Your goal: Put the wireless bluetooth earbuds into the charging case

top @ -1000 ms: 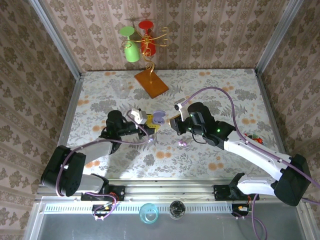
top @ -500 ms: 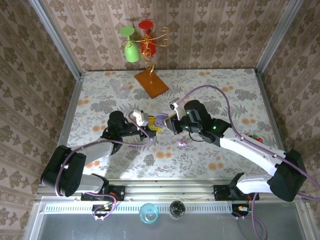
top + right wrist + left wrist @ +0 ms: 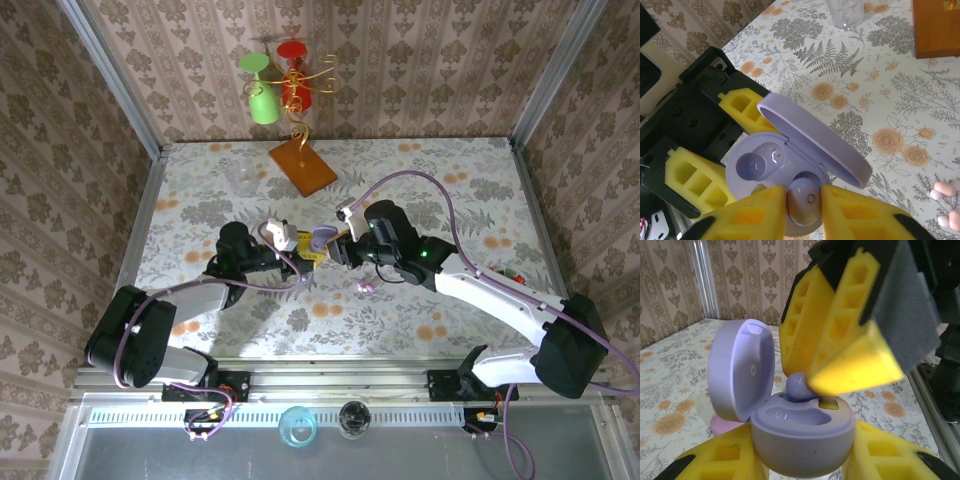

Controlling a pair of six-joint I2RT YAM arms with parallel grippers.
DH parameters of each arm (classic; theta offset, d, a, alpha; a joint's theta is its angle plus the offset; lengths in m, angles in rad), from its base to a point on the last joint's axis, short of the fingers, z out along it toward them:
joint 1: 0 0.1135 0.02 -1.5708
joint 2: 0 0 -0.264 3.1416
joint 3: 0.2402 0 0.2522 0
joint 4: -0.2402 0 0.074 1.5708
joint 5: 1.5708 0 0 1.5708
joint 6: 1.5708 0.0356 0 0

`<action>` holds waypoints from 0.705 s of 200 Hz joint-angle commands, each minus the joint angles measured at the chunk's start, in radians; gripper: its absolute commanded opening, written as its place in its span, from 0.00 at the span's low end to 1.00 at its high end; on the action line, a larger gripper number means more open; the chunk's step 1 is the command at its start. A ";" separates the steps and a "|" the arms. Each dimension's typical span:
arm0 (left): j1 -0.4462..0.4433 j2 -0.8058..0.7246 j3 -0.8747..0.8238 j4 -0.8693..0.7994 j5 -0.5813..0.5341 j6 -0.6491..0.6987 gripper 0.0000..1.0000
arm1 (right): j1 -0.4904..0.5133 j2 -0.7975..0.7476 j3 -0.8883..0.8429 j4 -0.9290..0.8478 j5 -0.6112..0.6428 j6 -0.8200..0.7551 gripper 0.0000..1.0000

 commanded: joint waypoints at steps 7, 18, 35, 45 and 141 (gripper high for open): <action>0.013 0.007 0.016 0.069 0.003 -0.024 0.35 | 0.001 -0.051 0.006 0.016 0.001 -0.007 0.39; 0.026 0.013 0.011 0.086 -0.001 -0.033 0.34 | -0.004 -0.082 -0.017 0.037 0.014 0.001 0.42; 0.064 0.021 -0.005 0.148 0.000 -0.067 0.34 | -0.018 -0.136 -0.078 0.106 0.031 0.041 0.45; 0.085 0.023 -0.015 0.191 -0.004 -0.091 0.34 | -0.033 -0.163 -0.128 0.160 0.045 0.087 0.47; 0.255 -0.089 -0.035 0.265 -0.023 -0.154 0.34 | -0.108 0.247 -0.022 0.078 -0.185 0.275 0.54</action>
